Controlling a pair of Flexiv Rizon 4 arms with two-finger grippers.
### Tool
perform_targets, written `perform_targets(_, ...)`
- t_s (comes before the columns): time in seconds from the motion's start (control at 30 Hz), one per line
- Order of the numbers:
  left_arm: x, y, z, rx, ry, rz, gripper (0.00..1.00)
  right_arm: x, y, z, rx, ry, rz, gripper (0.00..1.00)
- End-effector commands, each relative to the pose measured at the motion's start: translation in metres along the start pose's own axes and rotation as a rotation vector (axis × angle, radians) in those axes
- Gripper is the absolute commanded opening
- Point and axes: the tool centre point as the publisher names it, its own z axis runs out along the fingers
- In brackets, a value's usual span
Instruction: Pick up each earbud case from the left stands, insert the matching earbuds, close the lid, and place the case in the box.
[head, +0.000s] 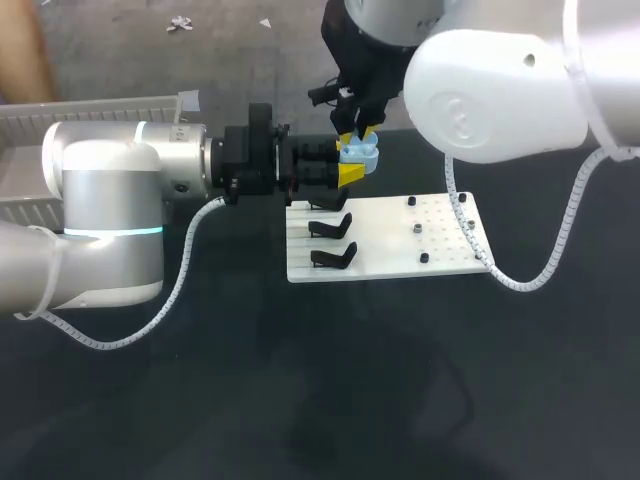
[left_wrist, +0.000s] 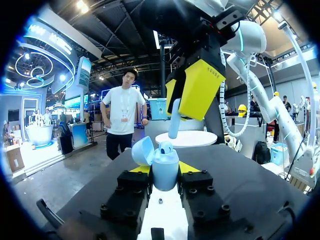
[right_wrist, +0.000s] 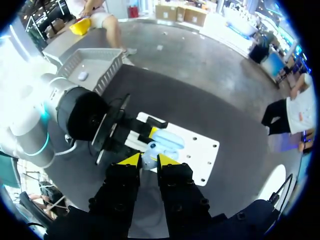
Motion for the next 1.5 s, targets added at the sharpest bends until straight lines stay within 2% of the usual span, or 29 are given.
perform_targets(0.03, 0.001, -0.002, 0.0, -0.008, -0.005, 0.005, 0.0, 0.001, 0.0, 0.0, 0.001, -0.004, 0.001, 0.0)
perform_targets(1.5, 0.001, -0.002, 0.0, -0.008, -0.005, 0.005, 0.0, -0.002, -0.006, 0.012, -0.015, 0.027, -0.048, 0.0)
